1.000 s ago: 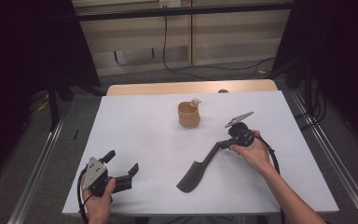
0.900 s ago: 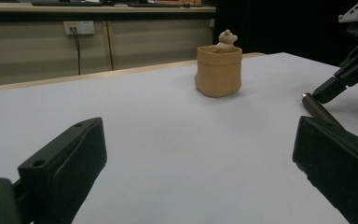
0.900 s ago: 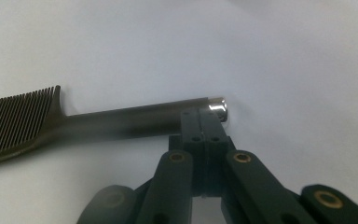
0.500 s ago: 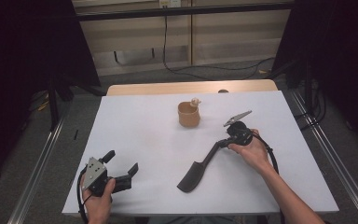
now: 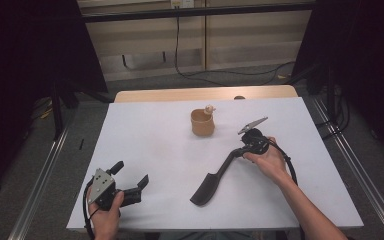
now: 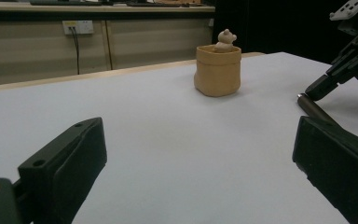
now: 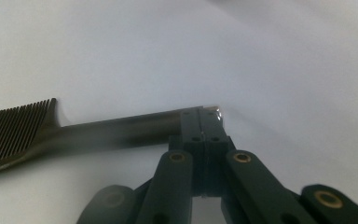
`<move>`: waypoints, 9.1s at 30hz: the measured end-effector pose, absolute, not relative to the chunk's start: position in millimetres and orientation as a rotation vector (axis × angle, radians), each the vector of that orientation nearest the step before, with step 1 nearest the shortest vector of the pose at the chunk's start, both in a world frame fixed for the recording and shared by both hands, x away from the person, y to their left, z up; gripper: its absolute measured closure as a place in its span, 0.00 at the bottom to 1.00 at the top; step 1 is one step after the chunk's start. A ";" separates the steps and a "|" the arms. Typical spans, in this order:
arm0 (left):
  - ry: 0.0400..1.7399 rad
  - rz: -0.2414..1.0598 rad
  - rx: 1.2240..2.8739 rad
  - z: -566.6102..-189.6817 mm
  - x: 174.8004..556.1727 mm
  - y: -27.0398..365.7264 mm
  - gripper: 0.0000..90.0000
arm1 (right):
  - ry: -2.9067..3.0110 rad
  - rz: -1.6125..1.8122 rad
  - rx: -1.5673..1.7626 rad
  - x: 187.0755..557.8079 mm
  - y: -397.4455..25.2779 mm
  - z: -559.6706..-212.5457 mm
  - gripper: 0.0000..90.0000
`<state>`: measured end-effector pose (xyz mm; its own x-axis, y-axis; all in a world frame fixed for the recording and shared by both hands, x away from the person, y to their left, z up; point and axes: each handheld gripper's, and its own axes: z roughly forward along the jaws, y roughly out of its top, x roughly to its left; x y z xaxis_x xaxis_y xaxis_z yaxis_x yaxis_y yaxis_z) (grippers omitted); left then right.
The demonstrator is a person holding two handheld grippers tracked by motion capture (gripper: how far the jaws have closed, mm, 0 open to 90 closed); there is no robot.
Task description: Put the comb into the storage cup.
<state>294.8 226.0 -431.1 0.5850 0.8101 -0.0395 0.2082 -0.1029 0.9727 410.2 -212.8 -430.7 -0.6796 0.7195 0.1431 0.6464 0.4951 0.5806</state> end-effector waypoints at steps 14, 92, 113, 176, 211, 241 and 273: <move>0.866 0.632 1.634 -430.9 295.1 226.5 0.03 | 2.594 0.957 1.198 411.8 -210.5 -432.3 1.00; 0.868 0.631 1.628 -430.8 295.4 228.2 0.03 | 3.027 0.985 0.723 348.3 -78.3 -437.5 1.00; 0.866 0.626 1.631 -431.0 295.2 227.6 0.03 | 3.057 1.007 0.749 335.9 -95.9 -438.5 1.00; 0.869 0.633 1.633 -431.1 295.2 228.2 0.03 | 3.029 1.003 0.833 312.9 -153.0 -438.6 1.00; 0.864 0.630 1.627 -430.2 293.9 227.2 0.03 | 2.592 1.259 0.958 322.5 -179.4 -409.2 0.30; 0.846 0.619 1.627 -429.3 294.8 228.4 0.03 | 2.595 0.917 1.278 377.5 -181.7 -405.7 0.12; 0.834 0.624 1.630 -428.4 293.4 229.0 0.03 | 2.789 0.671 1.377 398.7 -145.2 -419.1 0.50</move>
